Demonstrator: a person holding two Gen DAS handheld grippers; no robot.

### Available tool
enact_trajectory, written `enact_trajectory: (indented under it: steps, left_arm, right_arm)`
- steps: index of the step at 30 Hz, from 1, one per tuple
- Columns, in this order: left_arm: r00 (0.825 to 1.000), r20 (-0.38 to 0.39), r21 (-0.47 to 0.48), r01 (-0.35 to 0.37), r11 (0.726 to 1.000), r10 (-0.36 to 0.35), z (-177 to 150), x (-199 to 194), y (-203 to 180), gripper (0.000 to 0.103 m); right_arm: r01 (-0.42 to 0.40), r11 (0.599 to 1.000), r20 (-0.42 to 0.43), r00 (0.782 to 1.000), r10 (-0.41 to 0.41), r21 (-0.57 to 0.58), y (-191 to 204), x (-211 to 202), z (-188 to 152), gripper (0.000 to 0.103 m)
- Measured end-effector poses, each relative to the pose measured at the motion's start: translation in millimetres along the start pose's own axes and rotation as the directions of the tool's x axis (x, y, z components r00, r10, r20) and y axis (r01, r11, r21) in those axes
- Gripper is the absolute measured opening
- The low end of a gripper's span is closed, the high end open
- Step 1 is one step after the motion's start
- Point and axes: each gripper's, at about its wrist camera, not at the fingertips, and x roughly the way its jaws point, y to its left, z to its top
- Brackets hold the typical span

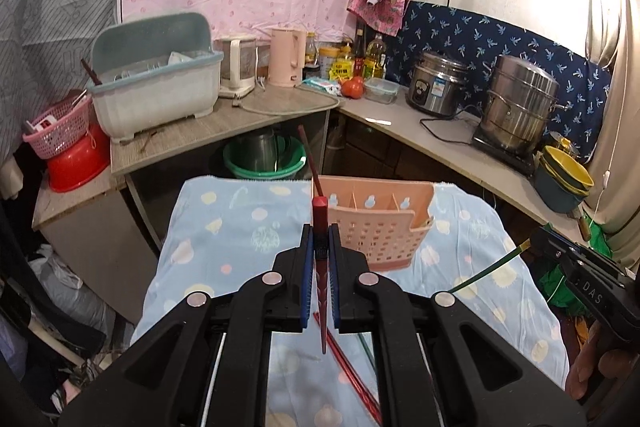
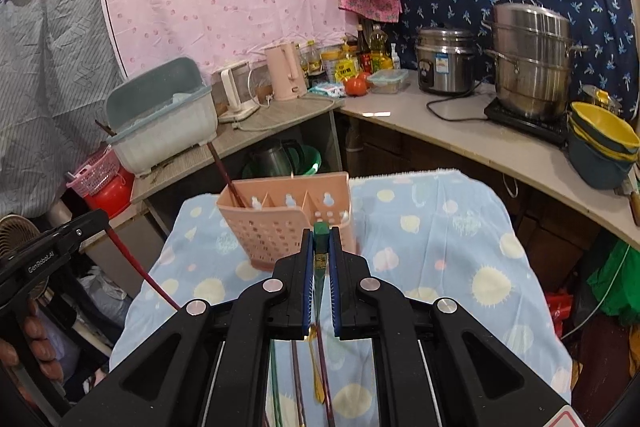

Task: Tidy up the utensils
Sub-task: 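Lift the red chopstick into the pink holder while the right gripper lifts the green one in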

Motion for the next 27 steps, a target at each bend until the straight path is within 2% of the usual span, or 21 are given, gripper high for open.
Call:
enact_trajectory:
  steps: [7,16,21,27]
  left_arm:
    - [0.997,0.077,0.026,0.02,0.999,-0.022,45,-5,-11,0.007]
    - [0.983,0.177,0.047,0.043,0.998,-0.051,105,-5,-27,0.007]
    - [0.979,0.197,0.043,0.046,0.998,-0.054,125,8,-32,0.007]
    - [0.982,0.19,0.041,0.014,0.999,-0.021,135,31,-28,0.007]
  right_arm:
    - [-0.014,1.0,0.07,0.997,0.014,0.003,4,-2,40,0.007]
    - [-0.049,0.999,0.158,0.986,0.047,0.014,7,-8,93,0.007]
    - [-0.029,1.0,0.169,0.985,0.028,0.008,9,6,108,0.007]
    - [-0.008,1.0,0.148,0.989,0.005,0.017,2,28,113,0.007]
